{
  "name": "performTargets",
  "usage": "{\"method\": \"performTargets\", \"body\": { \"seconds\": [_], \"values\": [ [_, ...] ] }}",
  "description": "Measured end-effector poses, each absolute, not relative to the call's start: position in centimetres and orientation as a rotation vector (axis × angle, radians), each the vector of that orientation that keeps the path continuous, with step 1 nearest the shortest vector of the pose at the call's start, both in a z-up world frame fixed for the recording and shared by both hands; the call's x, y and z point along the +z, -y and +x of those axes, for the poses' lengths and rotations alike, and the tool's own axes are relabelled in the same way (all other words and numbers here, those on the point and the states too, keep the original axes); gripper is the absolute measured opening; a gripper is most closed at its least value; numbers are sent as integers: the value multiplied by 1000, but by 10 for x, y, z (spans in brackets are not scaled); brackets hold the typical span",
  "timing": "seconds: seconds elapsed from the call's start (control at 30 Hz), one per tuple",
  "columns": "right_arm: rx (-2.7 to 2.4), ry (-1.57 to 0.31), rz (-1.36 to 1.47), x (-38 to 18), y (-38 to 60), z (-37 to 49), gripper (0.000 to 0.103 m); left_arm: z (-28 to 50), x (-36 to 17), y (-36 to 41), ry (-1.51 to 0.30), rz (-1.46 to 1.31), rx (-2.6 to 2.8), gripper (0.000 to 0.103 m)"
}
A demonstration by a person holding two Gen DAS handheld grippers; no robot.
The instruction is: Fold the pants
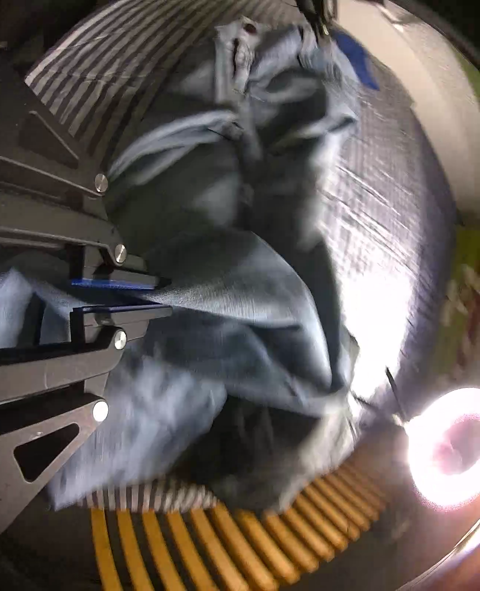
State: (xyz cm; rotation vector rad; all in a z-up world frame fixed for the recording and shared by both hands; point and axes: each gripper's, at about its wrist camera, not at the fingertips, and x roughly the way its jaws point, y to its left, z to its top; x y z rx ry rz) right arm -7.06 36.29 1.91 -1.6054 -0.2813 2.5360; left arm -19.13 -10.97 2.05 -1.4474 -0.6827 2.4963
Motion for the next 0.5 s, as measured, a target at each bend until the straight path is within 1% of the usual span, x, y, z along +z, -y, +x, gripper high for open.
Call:
{"method": "performTargets", "body": {
  "seconds": [0.07, 0.13, 0.17, 0.23, 0.37, 0.5],
  "values": [
    [2538, 306, -1495, 45, -372, -58, 5, -175, 56, 132, 787, -1359, 2503, 11],
    [2557, 280, -1400, 75, -381, -48, 5, -156, 89, 158, 888, -1260, 2508, 10],
    [2575, 258, -1353, 91, -384, -41, 5, -147, 106, 169, 908, -1216, 2527, 10],
    [2612, 261, -1231, 128, -385, -24, 5, -125, 138, 196, 934, -1129, 2560, 10],
    [2698, 286, -1081, 189, -375, 0, 5, -73, 187, 242, 968, -1006, 2571, 10],
    [2813, 263, -968, 236, -358, 30, 5, -18, 234, 288, 927, -899, 2667, 10]
  ]
}}
